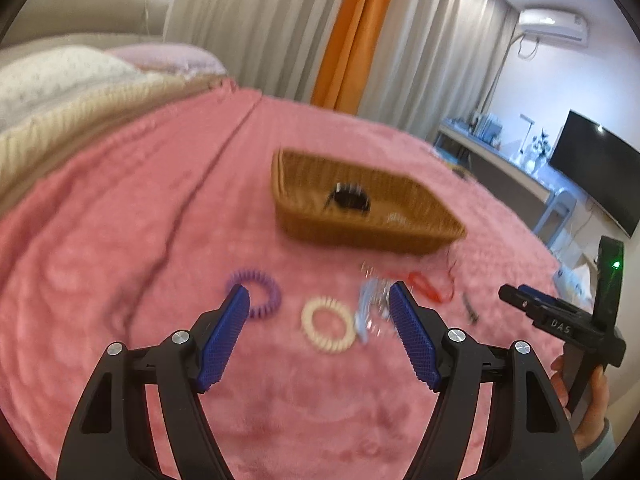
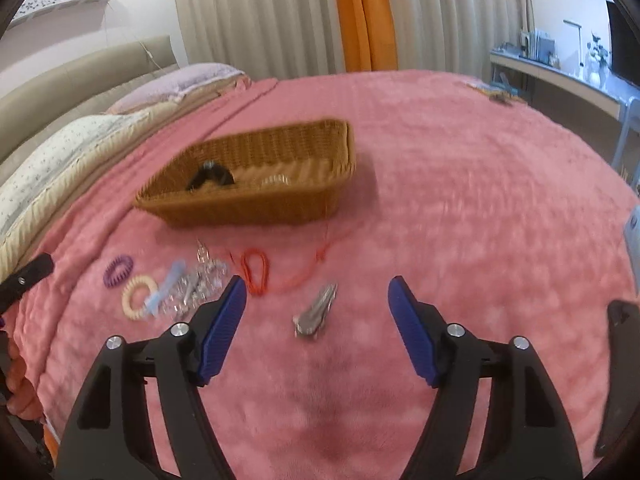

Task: Organize jewelry
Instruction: 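Grasp the cream coil hair tie with the left tool while the right grasps the silver clip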

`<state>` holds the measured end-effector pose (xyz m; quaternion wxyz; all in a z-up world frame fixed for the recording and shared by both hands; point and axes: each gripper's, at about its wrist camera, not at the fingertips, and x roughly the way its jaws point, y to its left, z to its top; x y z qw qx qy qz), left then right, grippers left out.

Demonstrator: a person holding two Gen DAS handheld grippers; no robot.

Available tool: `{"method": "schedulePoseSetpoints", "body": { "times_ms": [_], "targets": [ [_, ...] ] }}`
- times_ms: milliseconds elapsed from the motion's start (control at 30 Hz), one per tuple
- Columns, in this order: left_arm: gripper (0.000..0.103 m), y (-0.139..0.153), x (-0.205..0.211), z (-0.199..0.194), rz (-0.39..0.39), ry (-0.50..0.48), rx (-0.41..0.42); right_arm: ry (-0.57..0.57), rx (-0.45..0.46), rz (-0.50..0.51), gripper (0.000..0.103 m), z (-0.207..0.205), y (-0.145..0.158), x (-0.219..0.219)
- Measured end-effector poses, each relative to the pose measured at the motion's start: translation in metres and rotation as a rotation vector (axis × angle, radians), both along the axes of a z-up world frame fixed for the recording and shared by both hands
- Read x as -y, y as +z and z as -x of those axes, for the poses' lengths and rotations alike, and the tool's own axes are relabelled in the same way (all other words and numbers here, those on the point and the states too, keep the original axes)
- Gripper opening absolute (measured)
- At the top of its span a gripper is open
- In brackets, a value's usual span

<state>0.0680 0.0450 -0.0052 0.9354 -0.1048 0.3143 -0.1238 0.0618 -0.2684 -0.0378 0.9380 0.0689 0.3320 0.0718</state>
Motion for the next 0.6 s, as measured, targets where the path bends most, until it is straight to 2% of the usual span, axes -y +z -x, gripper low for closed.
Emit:
{"method": "schedulePoseSetpoints", "body": {
  "times_ms": [100, 167, 367, 500, 600],
  "targets": [
    [0.068, -0.019, 0.002, -0.009, -0.014, -0.013, -0.059, 0.003, -0.034, 0.007, 0.063, -0.002, -0.014, -0.002],
    [0.061, -0.028, 0.007, -0.018, -0.017, -0.029, -0.103, 0.008, -0.05, 0.017, 0.059, -0.002, -0.018, -0.003],
    [0.055, -0.049, 0.02, -0.036, -0.057, -0.022, -0.184, 0.009, -0.092, 0.016, 0.058, -0.008, -0.033, -0.002],
    [0.053, -0.063, 0.023, -0.044, -0.068, -0.018, -0.223, 0.008, -0.126, 0.017, 0.054, -0.015, -0.038, -0.003],
    [0.053, -0.062, 0.025, -0.047, -0.074, -0.021, -0.219, 0.005, -0.154, 0.035, 0.047, -0.024, -0.038, -0.008]
  ]
}}
